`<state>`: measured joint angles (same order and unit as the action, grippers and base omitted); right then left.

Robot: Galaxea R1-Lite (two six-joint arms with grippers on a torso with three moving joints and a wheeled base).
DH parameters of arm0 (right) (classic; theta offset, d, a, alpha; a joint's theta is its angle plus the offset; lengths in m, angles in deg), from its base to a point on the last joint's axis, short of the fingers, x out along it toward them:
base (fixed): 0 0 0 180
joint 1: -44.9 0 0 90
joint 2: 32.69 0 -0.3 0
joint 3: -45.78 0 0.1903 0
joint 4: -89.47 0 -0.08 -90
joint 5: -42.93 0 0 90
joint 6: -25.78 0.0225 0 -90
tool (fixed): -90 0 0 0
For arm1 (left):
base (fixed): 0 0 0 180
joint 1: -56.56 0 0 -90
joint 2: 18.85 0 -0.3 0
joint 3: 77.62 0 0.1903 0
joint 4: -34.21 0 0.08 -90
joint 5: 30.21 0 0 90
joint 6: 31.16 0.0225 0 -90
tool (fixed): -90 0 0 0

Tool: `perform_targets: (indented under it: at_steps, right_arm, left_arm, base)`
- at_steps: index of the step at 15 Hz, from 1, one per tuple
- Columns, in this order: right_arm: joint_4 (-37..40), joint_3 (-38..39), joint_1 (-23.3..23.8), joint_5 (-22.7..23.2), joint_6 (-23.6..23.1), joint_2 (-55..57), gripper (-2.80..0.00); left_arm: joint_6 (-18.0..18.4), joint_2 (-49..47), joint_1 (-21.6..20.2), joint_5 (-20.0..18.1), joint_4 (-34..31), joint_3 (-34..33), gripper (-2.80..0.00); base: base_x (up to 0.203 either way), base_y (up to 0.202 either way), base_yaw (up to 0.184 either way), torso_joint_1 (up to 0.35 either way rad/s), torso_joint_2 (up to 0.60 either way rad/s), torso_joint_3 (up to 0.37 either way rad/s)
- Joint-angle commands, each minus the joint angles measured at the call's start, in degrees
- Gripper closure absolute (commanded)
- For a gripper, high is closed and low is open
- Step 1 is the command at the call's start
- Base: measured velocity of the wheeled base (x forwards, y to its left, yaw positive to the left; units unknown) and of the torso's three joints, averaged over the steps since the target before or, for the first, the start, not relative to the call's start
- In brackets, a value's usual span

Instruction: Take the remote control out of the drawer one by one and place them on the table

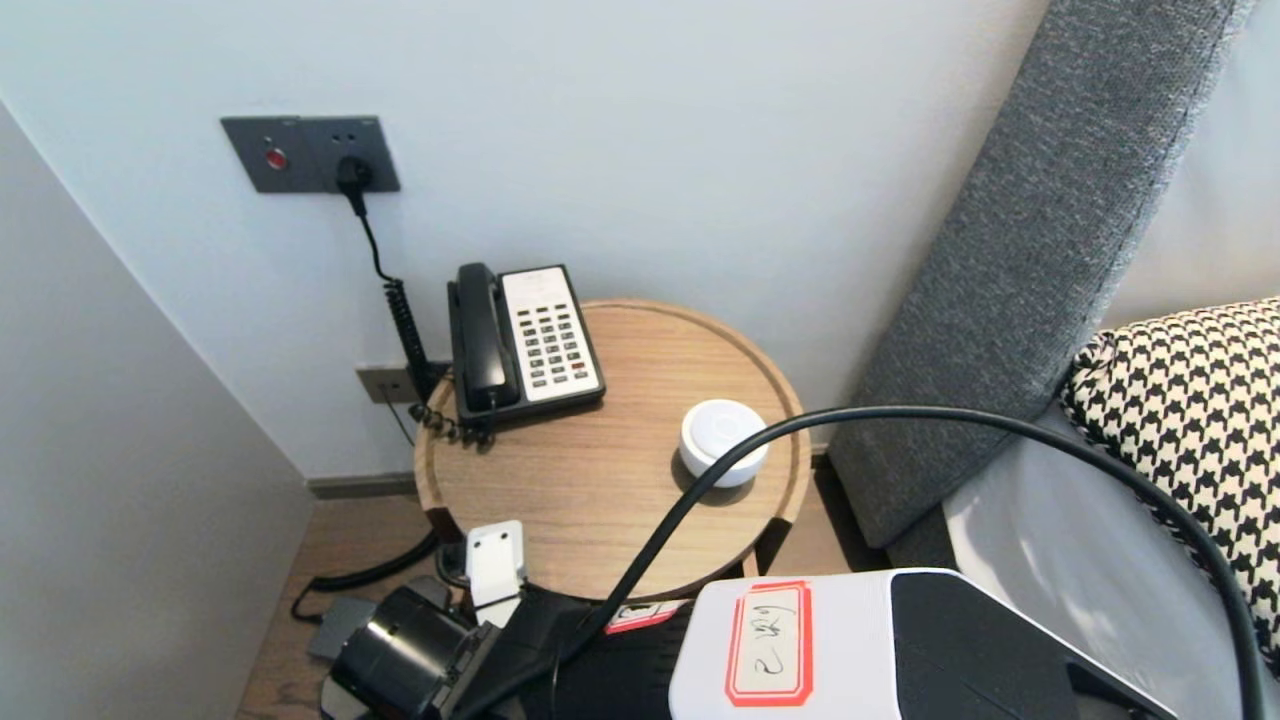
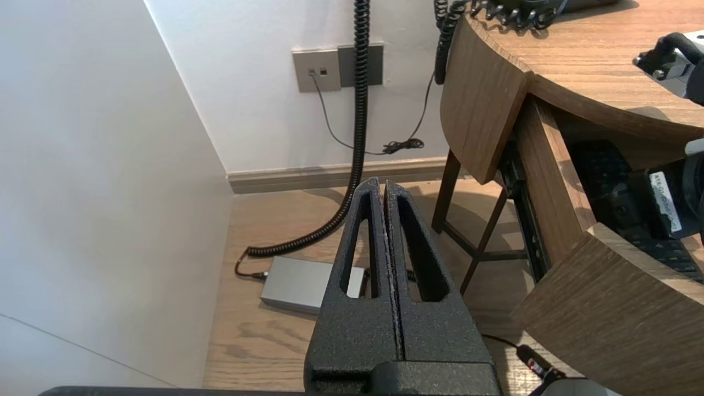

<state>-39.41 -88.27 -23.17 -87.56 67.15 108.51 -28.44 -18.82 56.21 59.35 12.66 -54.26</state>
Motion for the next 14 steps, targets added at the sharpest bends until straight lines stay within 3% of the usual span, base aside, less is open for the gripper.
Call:
perform_targets:
  at_steps: [1,6,7,14]
  right_arm:
    - [0.2,0.1,-0.1,-0.8,0.4,0.1,-2.8]
    - [0.5,0.1,-0.1,-1.0,0.6,0.1,-2.8]
    - [0.7,0.2,-0.1,-1.0,0.7,0.1,0.0]
    - [1.0,0.7,-0.4,-0.6,0.7,-0.1,0.0]
  left_arm:
    - [0.0,0.1,0.0,0.0,0.0,-0.7,0.0]
    - [0.0,0.1,0.0,0.0,0.0,-0.7,0.0]
    - [0.0,0.1,-0.1,0.0,0.0,-0.7,0.0]
    - [0.0,0.1,-0.1,0.0,0.0,-0.7,0.0]
  base:
    - [0.0,0.0,0.0,0.0,0.0,0.0]
    - [0.0,0.0,0.0,0.0,0.0,0.0]
    - [0.0,0.0,0.0,0.0,0.0,0.0]
    - [0.0,0.0,0.0,0.0,0.0,0.0]
